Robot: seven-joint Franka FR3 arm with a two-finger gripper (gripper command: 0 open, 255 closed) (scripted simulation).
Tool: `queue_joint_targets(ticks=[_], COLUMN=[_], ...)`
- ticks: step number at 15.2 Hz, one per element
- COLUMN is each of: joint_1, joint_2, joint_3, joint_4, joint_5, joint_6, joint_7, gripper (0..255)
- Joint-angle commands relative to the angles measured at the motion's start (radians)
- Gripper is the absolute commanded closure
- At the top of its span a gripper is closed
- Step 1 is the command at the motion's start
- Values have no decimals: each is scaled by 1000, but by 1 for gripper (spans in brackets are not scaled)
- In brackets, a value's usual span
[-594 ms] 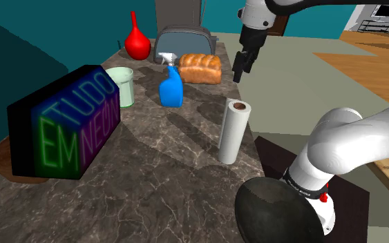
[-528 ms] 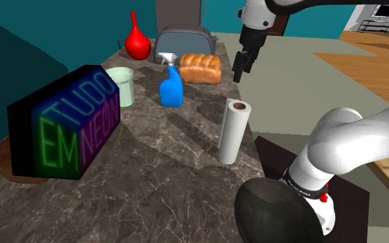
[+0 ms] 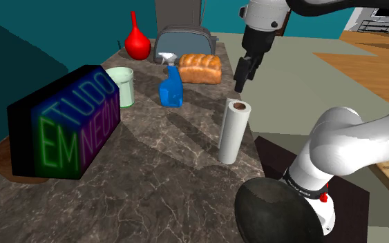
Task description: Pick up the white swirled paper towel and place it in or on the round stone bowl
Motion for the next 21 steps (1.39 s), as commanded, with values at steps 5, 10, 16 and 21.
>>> queue_joint_targets(ticks=[5,10,16,21], joint_1=[61,90,101,101], joint_2=[-60,-79,-103,-103], joint_3=[135,208,224,224], joint_4=[25,38,-62,-62], joint_5=[99,154,172,172], joint_6=[-77,-101,-25,-25], joint_7=[130,198,194,194], gripper=[0,0,0,0])
